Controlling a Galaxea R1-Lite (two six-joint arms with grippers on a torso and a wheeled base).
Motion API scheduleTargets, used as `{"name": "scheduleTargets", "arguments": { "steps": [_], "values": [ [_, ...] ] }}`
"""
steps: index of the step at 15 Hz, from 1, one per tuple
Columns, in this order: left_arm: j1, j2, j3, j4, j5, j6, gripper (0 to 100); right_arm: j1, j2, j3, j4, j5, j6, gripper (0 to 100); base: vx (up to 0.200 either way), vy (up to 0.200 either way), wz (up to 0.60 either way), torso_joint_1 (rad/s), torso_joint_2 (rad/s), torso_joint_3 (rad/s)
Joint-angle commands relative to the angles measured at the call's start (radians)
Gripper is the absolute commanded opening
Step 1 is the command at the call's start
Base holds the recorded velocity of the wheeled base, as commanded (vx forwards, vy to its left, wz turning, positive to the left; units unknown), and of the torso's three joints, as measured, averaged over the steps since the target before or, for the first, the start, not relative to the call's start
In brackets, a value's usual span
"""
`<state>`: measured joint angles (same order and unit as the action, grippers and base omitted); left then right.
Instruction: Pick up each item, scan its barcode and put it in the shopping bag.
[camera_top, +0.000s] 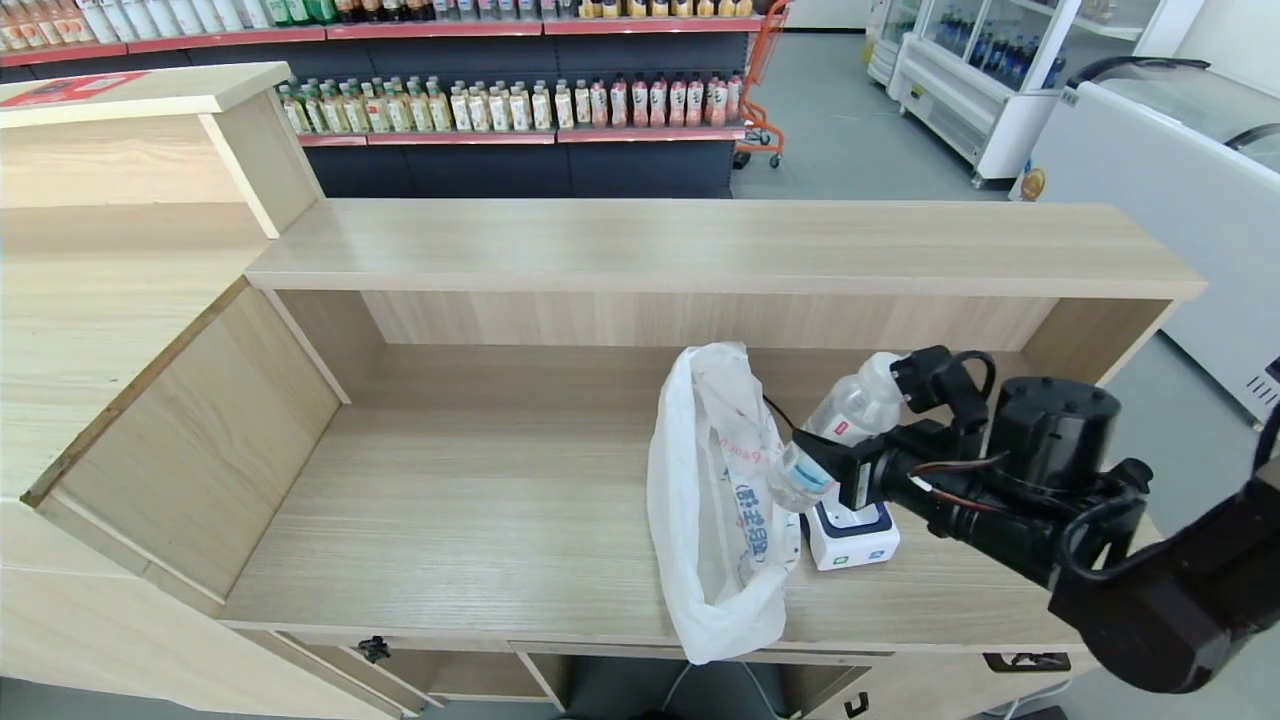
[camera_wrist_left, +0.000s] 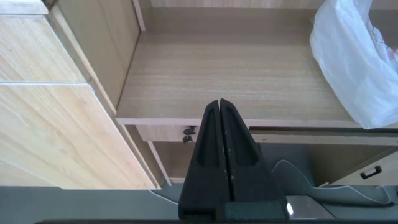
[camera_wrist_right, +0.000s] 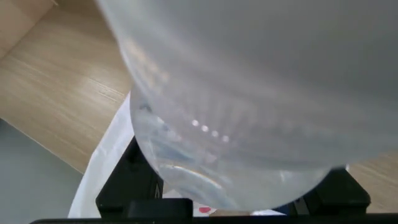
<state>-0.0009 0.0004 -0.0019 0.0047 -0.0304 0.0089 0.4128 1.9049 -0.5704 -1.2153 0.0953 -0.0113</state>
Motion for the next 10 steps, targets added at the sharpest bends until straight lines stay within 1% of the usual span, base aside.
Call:
{"name": "scheduleTargets", "arguments": {
  "steps": [1,4,6,10],
  "values": [
    [0.001,0.0,0.0,0.0,0.0,0.0,0,0.034,0.126,-0.059,0.002,0.001,-0.003,0,0.0,0.0,0.0,0.0,0.0,0.0],
    [0.001,0.0,0.0,0.0,0.0,0.0,0,0.069,0.191,-0.106,0.0,0.006,-0.006,0,0.0,0.0,0.0,0.0,0.0,0.0],
    [0.001,0.0,0.0,0.0,0.0,0.0,0,0.116,0.263,-0.166,-0.013,0.006,-0.006,0,0.0,0.0,0.0,0.0,0.0,0.0],
    [0.001,0.0,0.0,0.0,0.0,0.0,0,0.132,0.381,-0.244,-0.026,0.006,-0.067,0,0.0,0.0,0.0,0.0,0.0,0.0]
  ]
}}
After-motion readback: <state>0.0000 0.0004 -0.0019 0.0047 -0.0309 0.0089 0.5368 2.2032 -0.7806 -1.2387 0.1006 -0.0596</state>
